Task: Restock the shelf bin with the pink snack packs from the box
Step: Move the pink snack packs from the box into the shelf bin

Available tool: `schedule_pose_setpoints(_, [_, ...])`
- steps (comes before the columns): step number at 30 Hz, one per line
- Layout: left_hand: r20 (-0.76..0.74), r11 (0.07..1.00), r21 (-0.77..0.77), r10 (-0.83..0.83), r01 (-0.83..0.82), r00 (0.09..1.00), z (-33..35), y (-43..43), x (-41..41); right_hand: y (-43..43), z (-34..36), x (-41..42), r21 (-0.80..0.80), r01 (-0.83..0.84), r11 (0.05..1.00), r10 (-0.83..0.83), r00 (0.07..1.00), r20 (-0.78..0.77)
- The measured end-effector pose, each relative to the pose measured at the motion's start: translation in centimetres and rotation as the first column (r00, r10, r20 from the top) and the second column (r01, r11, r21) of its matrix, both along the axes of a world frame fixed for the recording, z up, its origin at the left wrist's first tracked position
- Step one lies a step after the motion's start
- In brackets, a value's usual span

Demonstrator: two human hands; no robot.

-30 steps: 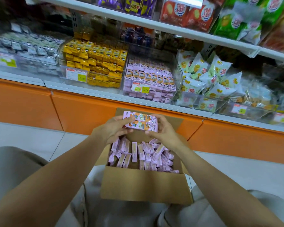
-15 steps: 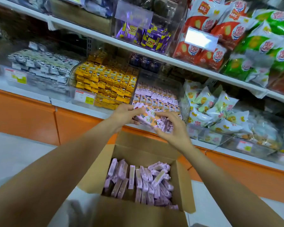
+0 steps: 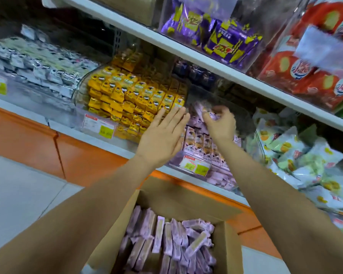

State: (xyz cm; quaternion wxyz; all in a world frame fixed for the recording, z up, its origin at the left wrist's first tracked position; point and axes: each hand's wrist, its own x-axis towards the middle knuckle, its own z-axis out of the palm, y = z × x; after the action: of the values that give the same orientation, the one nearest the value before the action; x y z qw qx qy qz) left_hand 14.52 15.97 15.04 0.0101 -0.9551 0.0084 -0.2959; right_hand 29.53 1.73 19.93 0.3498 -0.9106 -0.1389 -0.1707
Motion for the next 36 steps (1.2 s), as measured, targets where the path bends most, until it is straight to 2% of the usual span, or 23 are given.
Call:
schedule_pose_setpoints(3, [0.058,1.0,-0.004,-0.01,0.01,0.998,0.0,-0.2,0.2,3.0,-1.5,1.6,-0.065,-0.013,0.998,0.007,0.996,-0.091])
schedule_pose_setpoints(7, [0.054,1.0,-0.013,-0.002,0.002,0.999,0.1,-0.2,0.0,4.5,-2.2,2.0,0.049,-0.145,0.988,0.15,0.981,-0.123])
schedule_pose_setpoints(10, [0.022,0.999,0.011,0.032,-0.032,0.999,0.2,-0.3,-0.1,3.1,-2.0,1.9,-0.063,-0.212,0.975,0.193,0.956,-0.22])
schedule_pose_setpoints(12, [0.0,0.999,0.022,0.047,-0.047,0.999,0.4,-0.3,-0.3,2.0,-1.2,0.5,-0.101,-0.231,0.968,0.205,0.953,-0.222])
schedule_pose_setpoints(15, [0.008,0.998,0.038,0.05,-0.051,0.999,0.8,-0.4,-1.0,0.2,0.4,-4.5,0.059,-0.294,0.954,0.297,0.952,-0.067])
schedule_pose_setpoints(17, [0.084,1.0,-0.005,0.017,-0.016,0.996,0.4,-1.2,-2.2,-1.0,1.3,-9.1,0.171,-0.353,0.92,0.355,0.934,0.019])
schedule_pose_setpoints(19, [0.207,0.997,-0.075,-0.021,0.037,0.978,-1.0,-2.7,-4.0,-2.8,1.1,-13.1,0.284,-0.424,0.86,0.439,0.899,0.014])
schedule_pose_setpoints(21, [0.257,0.986,-0.159,-0.007,0.05,0.966,-3.4,-4.2,-5.9,-4.6,0.0,-16.6,0.318,-0.472,0.823,0.5,0.866,-0.009])
schedule_pose_setpoints(23, [0.202,0.971,-0.237,0.011,0.038,0.979,-6.4,-5.1,-7.8,-6.3,-2.6,-18.7,0.323,-0.478,0.817,0.531,0.842,-0.096])
schedule_pose_setpoints(26, [-0.119,0.963,-0.266,0.0,-0.031,0.993,-12.9,-5.6,-10.2,-8.4,-9.5,-19.9,0.257,-0.437,0.862,0.502,0.806,-0.313])
schedule_pose_setpoints(28, [-0.383,0.955,-0.274,-0.004,-0.109,0.924,-17.2,-5.7,-12.0,-9.7,-15.3,-20.1,0.146,-0.433,0.889,0.446,0.752,-0.485])
schedule_pose_setpoints(30, [-0.556,0.943,-0.29,-0.025,-0.165,0.831,-21.3,-5.5,-13.8,-10.4,-20.6,-20.6,0.085,-0.446,0.891,0.399,0.678,-0.618])
schedule_pose_setpoints(31, [-0.575,0.942,-0.295,-0.041,-0.16,0.817,-23.0,-5.4,-14.7,-10.5,-22.9,-21.1,0.056,-0.457,0.888,0.373,0.642,-0.67])
schedule_pose_setpoints(34, [-0.49,0.912,-0.394,-0.104,-0.114,0.865,-25.7,-5.5,-16.3,-10.0,-28.7,-22.6,-0.038,-0.518,0.855,0.261,0.491,-0.831])
schedule_pose_setpoints(36, [-0.473,0.886,-0.449,-0.127,-0.114,0.872,-26.1,-5.7,-16.5,-8.8,-31.0,-23.8,-0.045,-0.569,0.821,0.226,0.396,-0.89])
